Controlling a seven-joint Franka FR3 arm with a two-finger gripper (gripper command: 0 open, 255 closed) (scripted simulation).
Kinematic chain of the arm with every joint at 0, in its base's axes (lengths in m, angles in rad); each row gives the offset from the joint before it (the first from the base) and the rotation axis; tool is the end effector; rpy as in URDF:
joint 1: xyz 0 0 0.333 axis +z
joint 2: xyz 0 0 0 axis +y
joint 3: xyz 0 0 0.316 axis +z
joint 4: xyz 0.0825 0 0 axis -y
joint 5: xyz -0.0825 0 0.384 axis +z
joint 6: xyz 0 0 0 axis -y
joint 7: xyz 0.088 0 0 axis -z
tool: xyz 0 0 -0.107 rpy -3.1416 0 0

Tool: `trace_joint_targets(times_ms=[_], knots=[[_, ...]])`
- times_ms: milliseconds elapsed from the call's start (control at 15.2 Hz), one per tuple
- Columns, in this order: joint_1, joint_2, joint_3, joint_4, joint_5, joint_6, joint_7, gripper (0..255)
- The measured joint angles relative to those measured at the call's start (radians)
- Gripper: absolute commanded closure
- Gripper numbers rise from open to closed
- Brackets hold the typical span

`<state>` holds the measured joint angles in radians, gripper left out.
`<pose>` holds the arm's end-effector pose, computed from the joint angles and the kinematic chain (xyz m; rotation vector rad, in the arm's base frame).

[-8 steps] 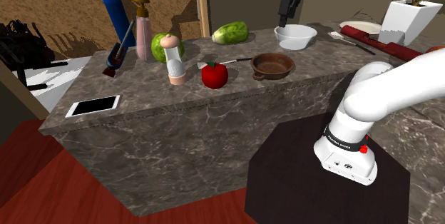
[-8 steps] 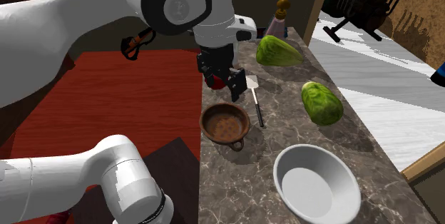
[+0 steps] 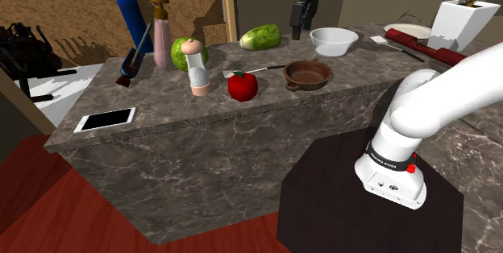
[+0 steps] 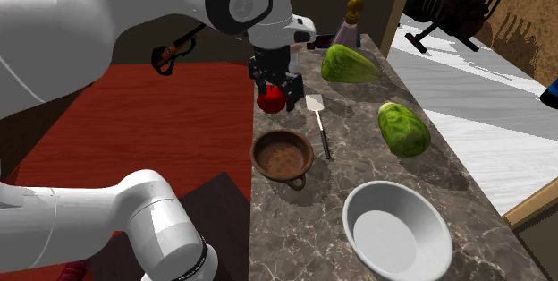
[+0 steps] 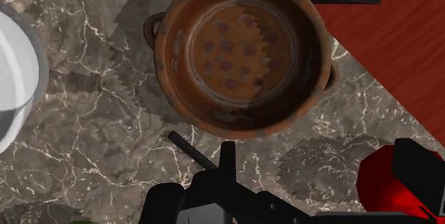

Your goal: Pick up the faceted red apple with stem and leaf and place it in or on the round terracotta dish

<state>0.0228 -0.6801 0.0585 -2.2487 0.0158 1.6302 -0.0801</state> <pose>0.3423 0.0353 0.6120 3.1102 0.2322 0.0946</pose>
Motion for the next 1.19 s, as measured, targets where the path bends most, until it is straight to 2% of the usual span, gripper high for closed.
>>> trace_joint_targets(times_ms=[462, 924, 1188], knots=[[0.043, 0.191, 0.094, 0.079, 0.067, 0.085, 0.099, 0], [0.076, 0.42, 0.176, 0.232, 0.094, 0.139, 0.189, 0], [0.082, 0.44, 0.187, 0.204, 0.099, 0.185, 0.199, 0]])
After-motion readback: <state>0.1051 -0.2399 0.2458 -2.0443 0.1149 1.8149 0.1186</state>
